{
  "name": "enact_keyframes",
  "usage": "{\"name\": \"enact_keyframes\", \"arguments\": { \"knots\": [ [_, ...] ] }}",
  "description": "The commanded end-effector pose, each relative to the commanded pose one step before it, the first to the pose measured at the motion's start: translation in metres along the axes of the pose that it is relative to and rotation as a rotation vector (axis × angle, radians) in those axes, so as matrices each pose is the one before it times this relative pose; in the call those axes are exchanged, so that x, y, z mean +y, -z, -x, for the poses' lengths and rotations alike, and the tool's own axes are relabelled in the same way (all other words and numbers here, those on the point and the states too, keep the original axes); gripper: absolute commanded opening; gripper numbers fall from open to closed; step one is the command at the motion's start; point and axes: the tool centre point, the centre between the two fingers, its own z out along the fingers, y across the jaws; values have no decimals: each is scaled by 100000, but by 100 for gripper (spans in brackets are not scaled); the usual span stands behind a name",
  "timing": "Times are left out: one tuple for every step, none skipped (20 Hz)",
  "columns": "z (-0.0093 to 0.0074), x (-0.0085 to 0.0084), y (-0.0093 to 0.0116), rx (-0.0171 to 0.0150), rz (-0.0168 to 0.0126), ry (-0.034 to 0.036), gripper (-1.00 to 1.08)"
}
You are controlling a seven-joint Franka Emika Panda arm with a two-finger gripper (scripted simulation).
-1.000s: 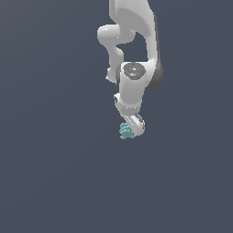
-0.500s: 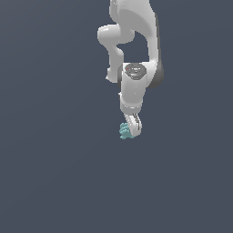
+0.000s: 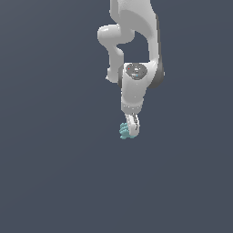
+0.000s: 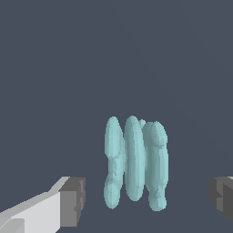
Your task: Pick up the object and move it to a goal position.
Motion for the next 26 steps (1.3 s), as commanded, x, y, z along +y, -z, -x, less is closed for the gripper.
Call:
{"name": "enact_keyframes", "arguments": {
  "knots": [
    [14,24,-17,16,-25,-1071,100],
    [0,2,-1,1,-1,-69,100],
    [1,-9,5,-7,14,447,100],
    [2,1,-38,0,0,0,100],
    [6,4,-112,0,0,0,100],
    [-18,6,-188,5,1,-49,100],
    [14,9,-263,0,0,0,100],
    [-10,13,-337,6,1,-48,100],
    [-6,16,-410,7,1,-48,100],
    [-2,20,-481,7,1,-48,100],
    [-10,22,-549,11,1,-68,100],
    [-9,21,-571,10,1,-68,100],
    [-1,13,-504,5,0,-49,100],
    [-5,4,-434,2,-1,-49,100],
    [20,-6,-364,0,0,0,100],
    [-11,-14,-289,-14,-4,-47,100],
    [13,-21,-218,0,0,0,100],
    [9,-22,-149,0,0,0,100],
    [5,-17,-86,0,0,0,100],
    [-1,-6,-21,-47,-11,1,100],
    [0,0,0,0,0,0,-100],
    [0,0,0,0,0,0,-100],
    [0,0,0,0,0,0,-100],
    [0,0,0,0,0,0,-100],
    [0,0,0,0,0,0,-100],
    [0,0,0,0,0,0,-100]
  ]
}}
